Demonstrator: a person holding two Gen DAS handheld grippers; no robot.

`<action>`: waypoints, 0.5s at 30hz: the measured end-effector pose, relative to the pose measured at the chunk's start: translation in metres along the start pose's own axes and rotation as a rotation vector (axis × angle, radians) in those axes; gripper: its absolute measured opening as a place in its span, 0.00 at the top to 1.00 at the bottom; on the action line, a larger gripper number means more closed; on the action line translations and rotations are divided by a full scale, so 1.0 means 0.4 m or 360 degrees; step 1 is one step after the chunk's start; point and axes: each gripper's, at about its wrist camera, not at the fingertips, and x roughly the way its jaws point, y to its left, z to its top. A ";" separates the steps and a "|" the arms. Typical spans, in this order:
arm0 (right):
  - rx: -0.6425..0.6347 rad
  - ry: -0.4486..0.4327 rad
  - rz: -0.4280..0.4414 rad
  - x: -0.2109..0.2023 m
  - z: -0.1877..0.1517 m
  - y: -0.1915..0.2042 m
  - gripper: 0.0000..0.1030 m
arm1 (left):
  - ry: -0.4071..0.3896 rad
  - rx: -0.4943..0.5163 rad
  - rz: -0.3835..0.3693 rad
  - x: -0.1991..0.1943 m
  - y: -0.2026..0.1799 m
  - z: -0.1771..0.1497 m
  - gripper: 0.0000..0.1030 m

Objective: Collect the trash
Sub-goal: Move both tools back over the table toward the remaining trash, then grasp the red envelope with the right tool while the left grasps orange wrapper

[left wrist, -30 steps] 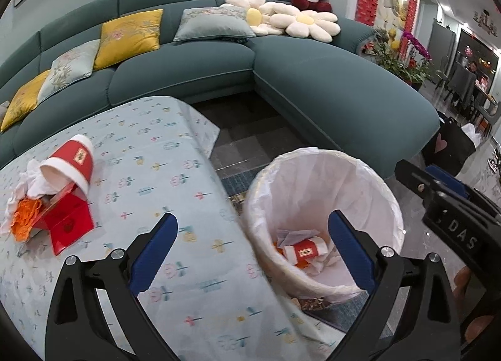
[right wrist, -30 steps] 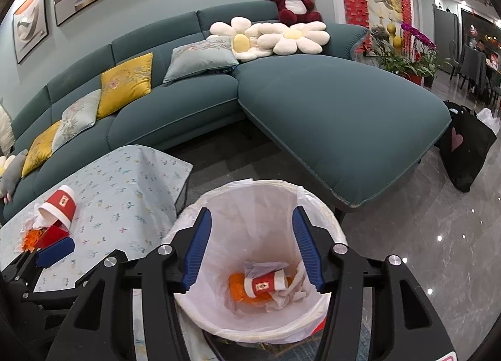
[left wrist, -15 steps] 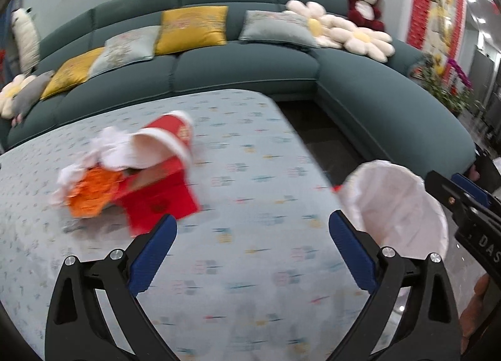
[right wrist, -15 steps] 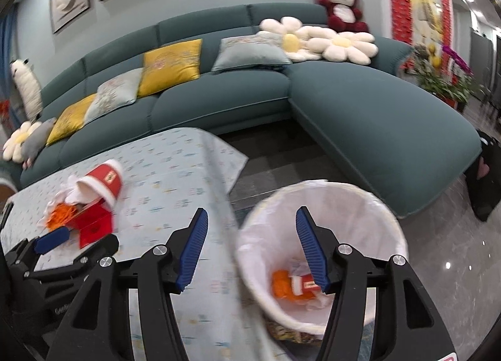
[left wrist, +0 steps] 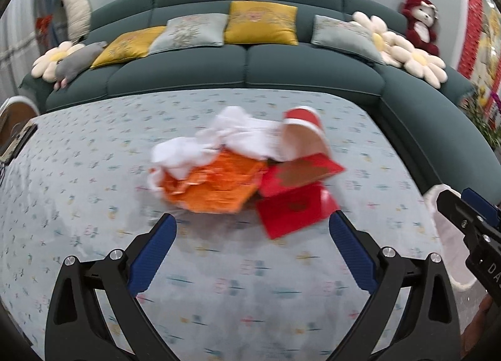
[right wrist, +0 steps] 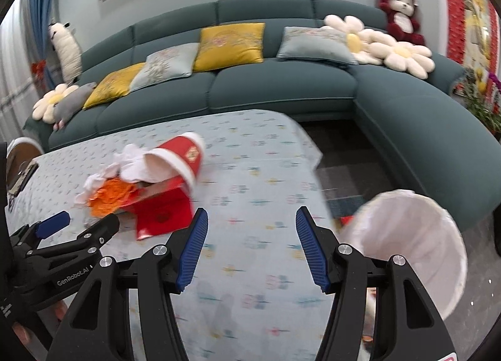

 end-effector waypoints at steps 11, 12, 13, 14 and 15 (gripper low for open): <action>0.0031 0.0090 0.0137 0.110 0.022 0.138 0.45 | 0.0019 -0.0073 0.0038 0.035 0.110 -0.002 0.09; 0.0033 0.0100 0.0151 0.122 0.024 0.151 0.45 | 0.0023 -0.0086 0.0036 0.039 0.120 0.000 0.09; 0.0032 0.0107 0.0158 0.130 0.025 0.160 0.45 | 0.0025 -0.0098 0.0036 0.044 0.128 0.002 0.09; 0.0031 0.0115 0.0165 0.141 0.027 0.171 0.45 | 0.0030 -0.0104 0.0040 0.048 0.135 0.002 0.09; 0.0032 0.0124 0.0173 0.151 0.029 0.180 0.46 | 0.0032 -0.0107 0.0041 0.052 0.140 0.002 0.09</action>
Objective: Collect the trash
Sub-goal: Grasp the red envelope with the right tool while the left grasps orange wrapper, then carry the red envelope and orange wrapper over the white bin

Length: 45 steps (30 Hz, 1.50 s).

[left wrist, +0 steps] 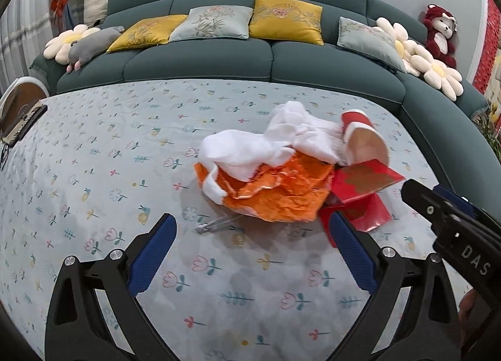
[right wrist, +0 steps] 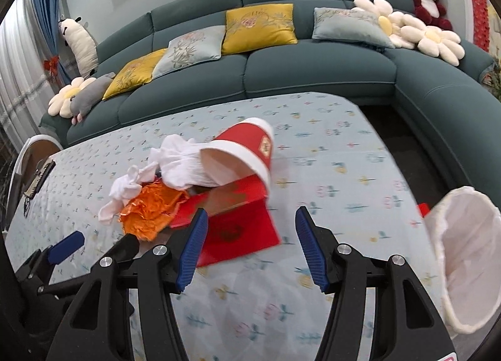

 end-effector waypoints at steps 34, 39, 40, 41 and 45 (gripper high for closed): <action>0.0083 -0.0008 0.0130 -0.004 -0.010 -0.048 0.95 | 0.0158 -0.0086 -0.0088 0.094 -0.024 0.013 0.89; 0.0094 -0.0048 0.0136 -0.044 -0.015 -0.067 0.95 | 0.0126 -0.0067 -0.0132 0.048 -0.038 0.000 0.91; 0.0097 -0.0058 0.0135 -0.053 -0.016 -0.071 0.95 | 0.0113 -0.0054 -0.0142 0.034 -0.045 -0.003 0.92; 0.0102 -0.0070 0.0133 -0.065 -0.016 -0.077 0.95 | 0.0104 -0.0041 -0.0150 0.023 -0.054 -0.004 0.93; 0.0122 -0.0107 0.0124 -0.099 -0.015 -0.103 0.95 | 0.0077 -0.0019 -0.0205 -0.017 -0.083 -0.008 0.94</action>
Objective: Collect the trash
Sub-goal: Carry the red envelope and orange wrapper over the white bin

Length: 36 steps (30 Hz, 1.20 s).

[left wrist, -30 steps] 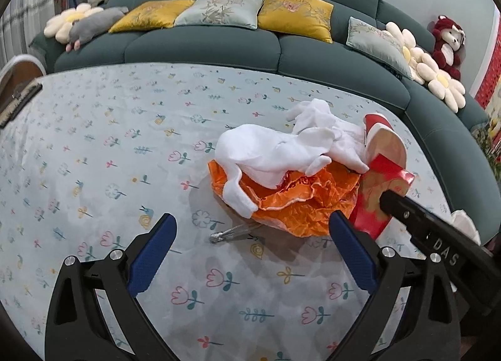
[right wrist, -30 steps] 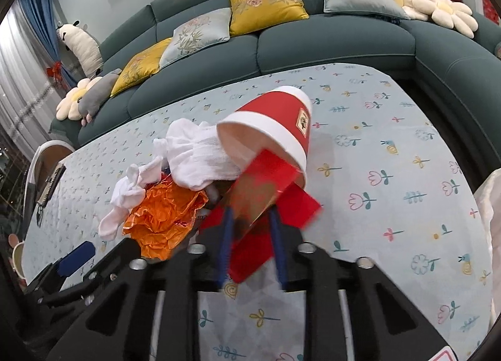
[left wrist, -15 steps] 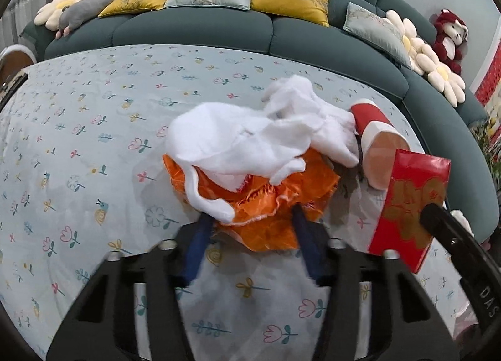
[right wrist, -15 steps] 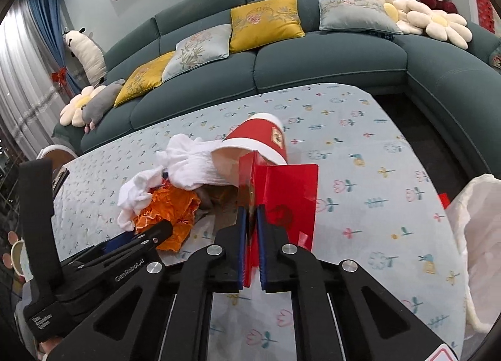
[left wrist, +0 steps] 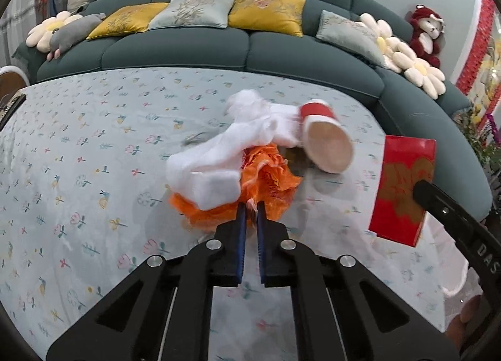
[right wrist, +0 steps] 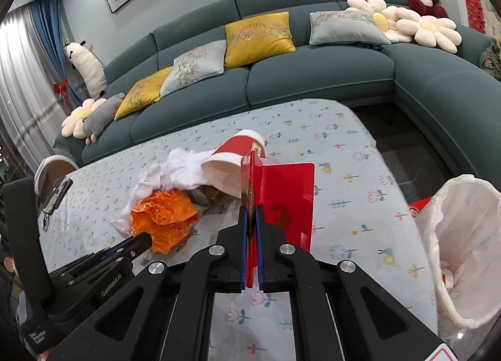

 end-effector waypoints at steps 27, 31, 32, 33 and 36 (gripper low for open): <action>0.0274 -0.0227 -0.0223 -0.232 -0.007 -0.343 0.95 | -0.0021 0.0357 -0.0362 -0.095 -0.412 -0.053 0.95; 0.0332 -0.0238 -0.0274 -0.255 -0.022 -0.408 0.95 | -0.0015 0.0435 -0.0410 -0.097 -0.485 -0.067 0.95; 0.0345 -0.0240 -0.0287 -0.260 -0.025 -0.423 0.95 | -0.0015 0.0448 -0.0420 -0.098 -0.498 -0.071 0.95; 0.0365 -0.0245 -0.0303 -0.267 -0.030 -0.444 0.95 | -0.0014 0.0463 -0.0434 -0.099 -0.512 -0.073 0.95; 0.0403 -0.0255 -0.0333 -0.281 -0.041 -0.481 0.95 | -0.0011 0.0505 -0.0480 -0.106 -0.557 -0.080 0.95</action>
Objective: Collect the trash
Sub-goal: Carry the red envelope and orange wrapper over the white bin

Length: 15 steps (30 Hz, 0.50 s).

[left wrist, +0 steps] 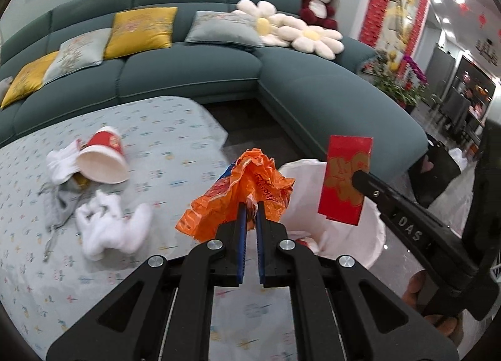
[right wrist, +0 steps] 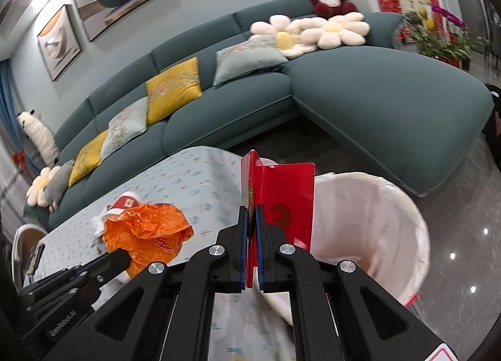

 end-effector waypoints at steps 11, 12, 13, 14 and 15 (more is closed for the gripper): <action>0.0090 -0.0003 -0.0095 -0.008 -0.009 -0.121 0.95 | 0.0054 0.0096 -0.0174 0.057 -0.124 0.013 0.95; 0.0094 -0.0001 -0.0098 -0.007 -0.009 -0.125 0.95 | 0.0065 0.0101 -0.0185 0.066 -0.133 0.011 0.95; 0.0098 0.0001 -0.0101 -0.005 -0.011 -0.131 0.95 | 0.0073 0.0106 -0.0194 0.074 -0.139 0.009 0.95; 0.0102 0.0003 -0.0104 -0.004 -0.013 -0.134 0.95 | 0.0080 0.0106 -0.0199 0.079 -0.141 0.009 0.95; 0.0108 0.0004 -0.0106 -0.003 -0.015 -0.140 0.95 | 0.0092 0.0107 -0.0210 0.088 -0.147 0.008 0.95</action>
